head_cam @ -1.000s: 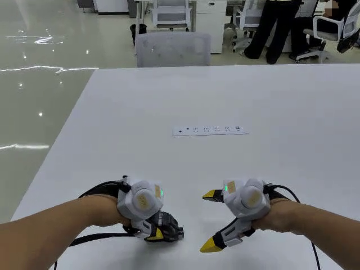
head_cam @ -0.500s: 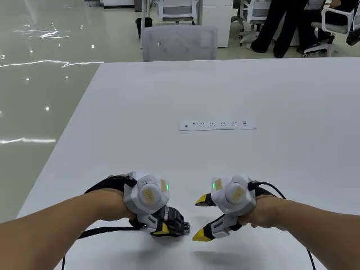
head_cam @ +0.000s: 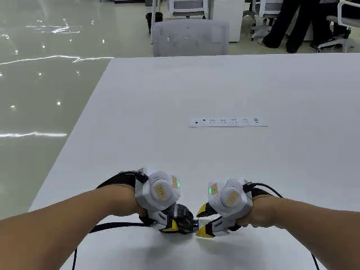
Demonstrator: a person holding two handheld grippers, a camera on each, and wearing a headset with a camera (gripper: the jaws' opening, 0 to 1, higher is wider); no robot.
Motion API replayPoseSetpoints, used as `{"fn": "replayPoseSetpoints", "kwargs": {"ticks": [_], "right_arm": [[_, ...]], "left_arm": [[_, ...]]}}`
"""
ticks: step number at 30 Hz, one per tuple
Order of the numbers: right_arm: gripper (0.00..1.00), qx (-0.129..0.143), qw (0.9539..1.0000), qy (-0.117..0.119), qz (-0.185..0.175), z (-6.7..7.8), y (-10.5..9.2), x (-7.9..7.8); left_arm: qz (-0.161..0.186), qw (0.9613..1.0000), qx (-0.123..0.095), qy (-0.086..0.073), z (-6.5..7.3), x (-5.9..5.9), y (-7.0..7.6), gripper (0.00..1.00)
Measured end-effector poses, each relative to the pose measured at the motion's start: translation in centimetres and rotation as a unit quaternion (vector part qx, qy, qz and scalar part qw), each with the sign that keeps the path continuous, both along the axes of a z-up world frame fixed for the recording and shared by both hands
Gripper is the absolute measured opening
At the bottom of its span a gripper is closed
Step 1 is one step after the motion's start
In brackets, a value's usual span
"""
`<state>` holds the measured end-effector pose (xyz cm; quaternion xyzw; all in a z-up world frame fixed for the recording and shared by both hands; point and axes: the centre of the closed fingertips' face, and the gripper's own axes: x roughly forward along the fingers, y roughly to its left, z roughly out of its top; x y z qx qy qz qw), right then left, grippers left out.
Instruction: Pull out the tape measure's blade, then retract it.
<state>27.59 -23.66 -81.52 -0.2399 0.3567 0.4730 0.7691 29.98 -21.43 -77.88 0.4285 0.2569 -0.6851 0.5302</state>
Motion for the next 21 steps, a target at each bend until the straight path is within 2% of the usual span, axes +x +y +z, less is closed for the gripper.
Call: {"fn": "replayPoseSetpoints", "kwargs": {"ticks": [6, 8, 10, 14, 16, 17, 18, 19, 21], "right_arm": [[0.17, -0.006, 1.0, -0.005, 0.003, -0.24, 0.08, 0.53], [0.15, -0.006, 0.9999, 0.004, -0.01, -0.28, 0.05, 0.86], [0.14, -0.007, 0.9999, 0.006, -0.005, -0.37, 0.27, 0.91], [0.14, -0.018, 0.9998, 0.011, 0.0, -0.48, 0.32, 0.94], [0.15, -0.037, 0.9991, 0.008, 0.017, -0.55, 0.36, 0.82], [0.15, -0.035, 0.9993, 0.013, 0.012, -0.56, 0.41, 0.85], [0.14, -0.03, 0.999, 0.03, -0.016, -0.66, 0.24, 0.72], [0.14, -0.03, 0.9992, 0.025, -0.007, -0.64, 0.25, 0.86], [0.13, -0.012, 0.9997, 0.021, -0.002, -0.68, 0.08, 0.9]], "left_arm": [[0.001, 1.0, -0.002, -0.003, -0.08, 0.04, -0.08, 0.3], [0.002, 1.0, -0.003, -0.001, -0.08, 0.08, -0.1, 0.3], [0.003, 1.0, -0.004, 0.0, -0.09, 0.09, -0.12, 0.3], [0.003, 1.0, -0.004, 0.0, -0.1, 0.04, -0.15, 0.3], [0.003, 1.0, -0.006, 0.0, -0.1, 0.02, -0.16, 0.3], [0.003, 1.0, -0.006, 0.001, -0.1, 0.03, -0.18, 0.31], [0.004, 1.0, -0.007, 0.001, -0.12, 0.05, -0.2, 0.31], [0.005, 1.0, -0.007, 0.001, -0.11, 0.05, -0.2, 0.31], [0.006, 1.0, -0.006, -0.002, -0.1, 0.01, -0.18, 0.31]]}}
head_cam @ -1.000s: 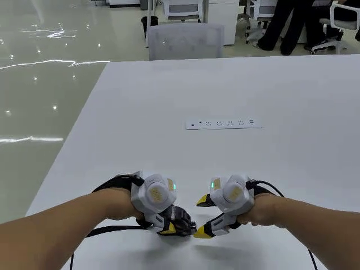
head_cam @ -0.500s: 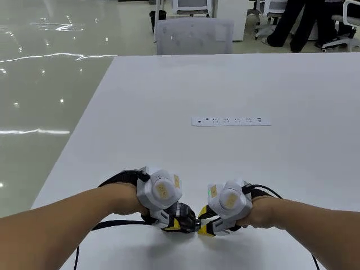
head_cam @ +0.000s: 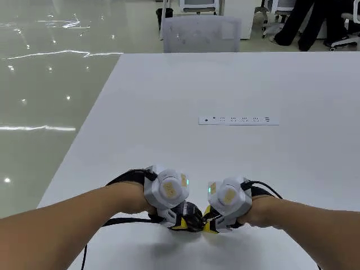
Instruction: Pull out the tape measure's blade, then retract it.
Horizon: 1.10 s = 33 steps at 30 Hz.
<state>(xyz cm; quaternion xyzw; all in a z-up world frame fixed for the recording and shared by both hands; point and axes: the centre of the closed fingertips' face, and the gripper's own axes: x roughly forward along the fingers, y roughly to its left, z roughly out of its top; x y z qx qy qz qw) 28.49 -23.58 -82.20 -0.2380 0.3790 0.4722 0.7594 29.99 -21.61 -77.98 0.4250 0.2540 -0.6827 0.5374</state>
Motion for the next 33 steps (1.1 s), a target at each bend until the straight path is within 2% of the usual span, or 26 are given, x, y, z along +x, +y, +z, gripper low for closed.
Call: {"fn": "replayPoseSetpoints", "kwargs": {"ticks": [1, 6, 12, 18, 21, 33], "right_arm": [[0.12, 0.01, 0.9999, 0.001, -0.005, 0.0, -0.1, 0.0], [0.12, 0.008, 0.9999, -0.008, 0.005, 0.1, 0.1, -0.1], [0.11, 0.019, 0.9997, -0.006, -0.016, 0.1, -0.2, -0.2], [0.12, 0.005, 0.9999, -0.004, -0.008, 0.0, -0.5, -0.6], [0.12, 0.011, 0.9998, 0.004, -0.018, 0.1, -1.1, -1.0], [0.12, 0.011, 0.9995, 0.006, -0.028, 0.1, -2.5, -1.7]], "left_arm": [[0.0, 1.0, 0.0, -0.001, 0.0, 0.0, 0.0, 0.31], [0.0, 1.0, -0.003, 0.003, 0.0, 0.1, 0.1, 0.31], [0.003, 1.0, -0.001, 0.001, 0.0, 0.0, 0.1, 0.31], [0.008, 1.0, -0.004, 0.0, 0.0, -0.1, 0.2, 0.31], [0.011, 0.9999, -0.006, -0.001, 0.0, -0.1, 0.2, 0.31], [0.011, 0.9999, 0.001, -0.001, -0.1, -0.2, 0.2, 0.31]]}}
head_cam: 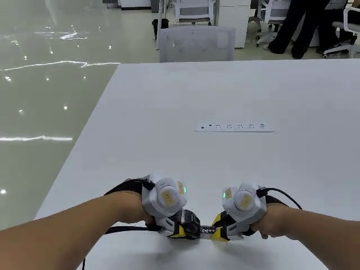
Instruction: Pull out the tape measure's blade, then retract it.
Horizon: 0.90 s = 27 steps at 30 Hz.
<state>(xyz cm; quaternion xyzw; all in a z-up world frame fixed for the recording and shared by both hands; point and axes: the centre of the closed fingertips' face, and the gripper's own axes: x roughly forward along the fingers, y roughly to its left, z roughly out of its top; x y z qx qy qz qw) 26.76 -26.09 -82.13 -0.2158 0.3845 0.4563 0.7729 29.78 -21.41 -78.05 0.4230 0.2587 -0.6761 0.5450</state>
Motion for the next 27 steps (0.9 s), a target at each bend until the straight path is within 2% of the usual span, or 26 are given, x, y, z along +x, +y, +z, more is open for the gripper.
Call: {"fn": "replayPoseSetpoints", "kwargs": {"ticks": [14, 17, 20, 27], "right_arm": [[0.12, 0.0, 1.0, 0.005, -0.008, 0.2, -1.1, -0.5], [0.12, 0.0, 0.9999, 0.007, -0.008, 0.2, -1.4, -0.7], [0.12, -0.003, 1.0, 0.007, -0.005, 0.2, -1.6, -0.8], [0.12, -0.005, 1.0, 0.006, -0.006, 0.2, -2.0, -0.9]], "left_arm": [[0.001, 1.0, 0.0, 0.008, 0.0, 0.0, 0.0, 0.31], [0.002, 1.0, 0.0, 0.008, 0.0, 0.0, -0.1, 0.32], [-0.003, 1.0, -0.003, -0.002, -0.1, 0.0, -0.1, 0.32], [0.001, 1.0, 0.0, 0.004, -0.1, 0.0, -0.2, 0.32]]}}
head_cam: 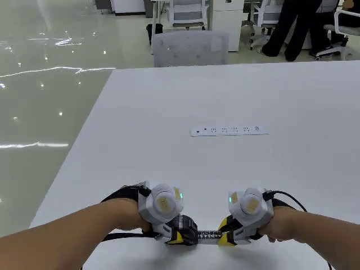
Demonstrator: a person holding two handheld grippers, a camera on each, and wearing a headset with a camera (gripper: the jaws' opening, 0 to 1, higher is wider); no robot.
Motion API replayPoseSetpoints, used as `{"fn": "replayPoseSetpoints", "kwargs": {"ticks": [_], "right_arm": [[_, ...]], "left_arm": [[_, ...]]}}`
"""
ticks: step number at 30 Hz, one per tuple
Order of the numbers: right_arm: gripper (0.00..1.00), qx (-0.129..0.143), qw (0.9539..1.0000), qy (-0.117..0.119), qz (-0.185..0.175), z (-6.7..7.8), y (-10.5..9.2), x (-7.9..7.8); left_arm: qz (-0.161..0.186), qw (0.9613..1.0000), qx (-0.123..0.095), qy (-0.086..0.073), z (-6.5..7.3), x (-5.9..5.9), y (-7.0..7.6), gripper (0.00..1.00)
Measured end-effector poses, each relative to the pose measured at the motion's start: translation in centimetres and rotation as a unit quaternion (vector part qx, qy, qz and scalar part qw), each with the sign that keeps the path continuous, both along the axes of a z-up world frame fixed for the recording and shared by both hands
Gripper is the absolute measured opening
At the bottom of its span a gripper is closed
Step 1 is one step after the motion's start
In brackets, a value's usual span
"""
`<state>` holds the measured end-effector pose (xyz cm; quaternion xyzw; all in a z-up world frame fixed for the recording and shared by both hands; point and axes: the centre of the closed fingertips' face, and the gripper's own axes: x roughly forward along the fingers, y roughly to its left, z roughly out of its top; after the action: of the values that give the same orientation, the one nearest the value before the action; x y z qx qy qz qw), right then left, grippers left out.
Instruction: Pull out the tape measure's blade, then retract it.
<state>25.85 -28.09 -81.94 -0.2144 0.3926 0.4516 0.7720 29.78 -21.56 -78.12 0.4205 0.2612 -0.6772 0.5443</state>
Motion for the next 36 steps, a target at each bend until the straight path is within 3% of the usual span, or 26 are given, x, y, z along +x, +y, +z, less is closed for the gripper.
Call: {"fn": "replayPoseSetpoints", "kwargs": {"ticks": [7, 36], "right_arm": [[0.12, -0.003, 1.0, -0.001, -0.002, 0.0, -0.8, -0.3], [0.12, -0.012, 0.9996, 0.013, -0.021, 0.0, -4.7, -2.0]], "left_arm": [[-0.002, 1.0, 0.002, 0.005, 0.0, -0.1, 0.0, 0.31], [-0.013, 0.9999, 0.011, -0.004, -0.1, -0.2, 0.0, 0.31]]}}
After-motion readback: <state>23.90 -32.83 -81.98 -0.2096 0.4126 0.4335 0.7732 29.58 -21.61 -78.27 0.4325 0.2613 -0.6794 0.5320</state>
